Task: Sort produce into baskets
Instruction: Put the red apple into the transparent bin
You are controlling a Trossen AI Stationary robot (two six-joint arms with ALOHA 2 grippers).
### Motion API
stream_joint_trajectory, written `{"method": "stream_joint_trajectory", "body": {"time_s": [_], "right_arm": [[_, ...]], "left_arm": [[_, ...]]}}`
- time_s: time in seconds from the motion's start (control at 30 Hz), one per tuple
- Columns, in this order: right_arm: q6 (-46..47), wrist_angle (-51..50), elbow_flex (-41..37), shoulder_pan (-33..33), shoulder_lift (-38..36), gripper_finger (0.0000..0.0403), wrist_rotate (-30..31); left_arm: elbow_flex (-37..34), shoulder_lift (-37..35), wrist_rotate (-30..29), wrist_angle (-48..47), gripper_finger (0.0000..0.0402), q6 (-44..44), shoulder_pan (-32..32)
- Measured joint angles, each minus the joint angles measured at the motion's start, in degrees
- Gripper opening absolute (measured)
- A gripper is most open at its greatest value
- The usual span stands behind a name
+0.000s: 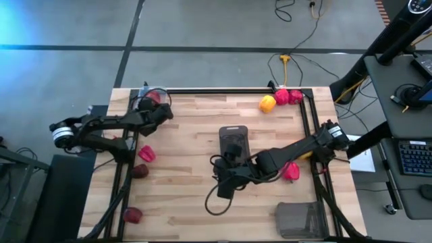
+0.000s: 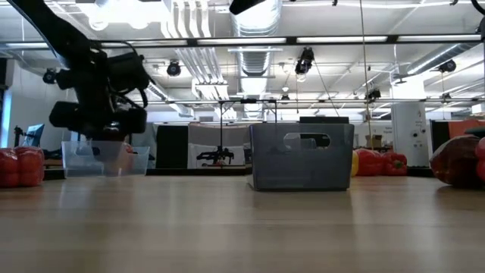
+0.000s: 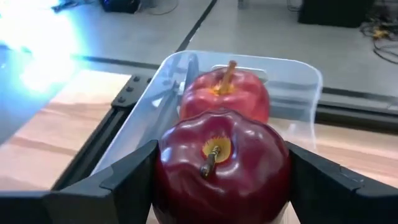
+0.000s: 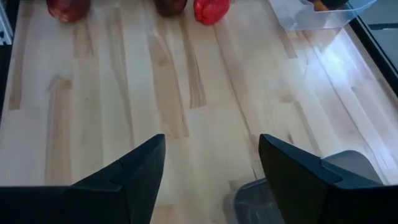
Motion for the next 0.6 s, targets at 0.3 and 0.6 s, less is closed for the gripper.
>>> {"method": "stream_joint_trajectory", "body": {"time_s": [0.3,0.6], "right_arm": [[-0.88,0.02,-0.04,-0.96,0.0,0.0269,-1.36],[1.6,-1.24,-0.07,-0.93,0.0,0.0284,-2.69]], "left_arm": [[1.21,8.59,0.26,3.41,0.0298,0.54,1.55],[1.38,7.69,-2.21,1.86,0.0333,0.64,3.68]]}}
